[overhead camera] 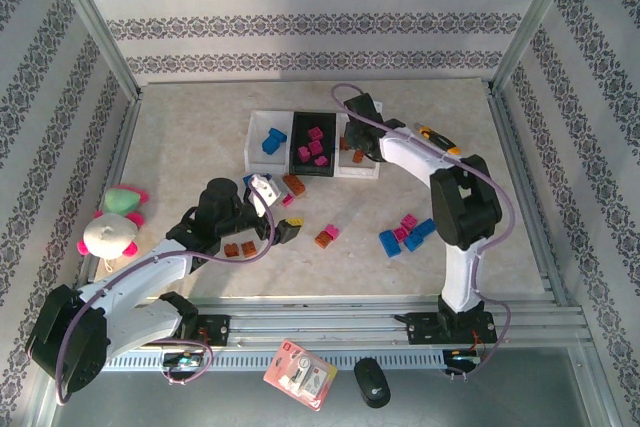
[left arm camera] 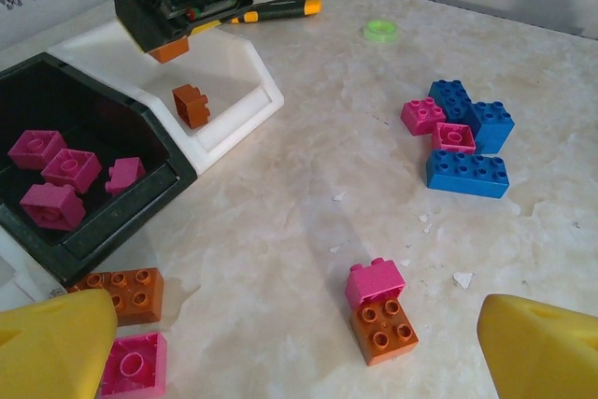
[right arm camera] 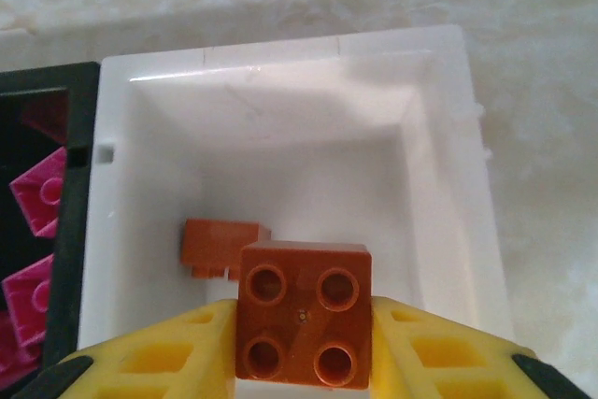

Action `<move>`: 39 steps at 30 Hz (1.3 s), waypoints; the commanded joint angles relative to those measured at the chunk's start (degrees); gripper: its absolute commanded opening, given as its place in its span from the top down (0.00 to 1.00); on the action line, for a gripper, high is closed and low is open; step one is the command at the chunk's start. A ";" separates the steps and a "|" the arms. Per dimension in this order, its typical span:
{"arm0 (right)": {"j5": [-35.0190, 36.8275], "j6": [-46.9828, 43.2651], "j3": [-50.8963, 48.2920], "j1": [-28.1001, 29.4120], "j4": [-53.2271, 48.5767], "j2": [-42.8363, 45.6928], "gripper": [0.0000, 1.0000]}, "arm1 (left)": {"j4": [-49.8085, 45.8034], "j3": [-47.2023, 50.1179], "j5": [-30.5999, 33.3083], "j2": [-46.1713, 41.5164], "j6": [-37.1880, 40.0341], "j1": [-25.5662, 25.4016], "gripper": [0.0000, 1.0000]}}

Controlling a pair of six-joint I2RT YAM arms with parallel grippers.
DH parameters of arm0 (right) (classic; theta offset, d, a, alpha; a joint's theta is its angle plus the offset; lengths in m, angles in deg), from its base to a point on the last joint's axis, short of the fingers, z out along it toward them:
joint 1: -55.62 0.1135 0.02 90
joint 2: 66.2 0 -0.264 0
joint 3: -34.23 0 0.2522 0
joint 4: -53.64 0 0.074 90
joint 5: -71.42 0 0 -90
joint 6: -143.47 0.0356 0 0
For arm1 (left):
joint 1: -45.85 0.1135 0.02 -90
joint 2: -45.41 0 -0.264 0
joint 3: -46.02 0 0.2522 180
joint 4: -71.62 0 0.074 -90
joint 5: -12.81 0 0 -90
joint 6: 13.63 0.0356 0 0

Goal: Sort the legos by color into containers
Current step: Place the lego in the container, then pick up the lego from the center of the table.

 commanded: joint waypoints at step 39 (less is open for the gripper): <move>-11.66 0.99 3.79 18.74 0.83 -8.87 0.34 | -21.36 2.62 6.99 -23.54 4.94 1.14 0.01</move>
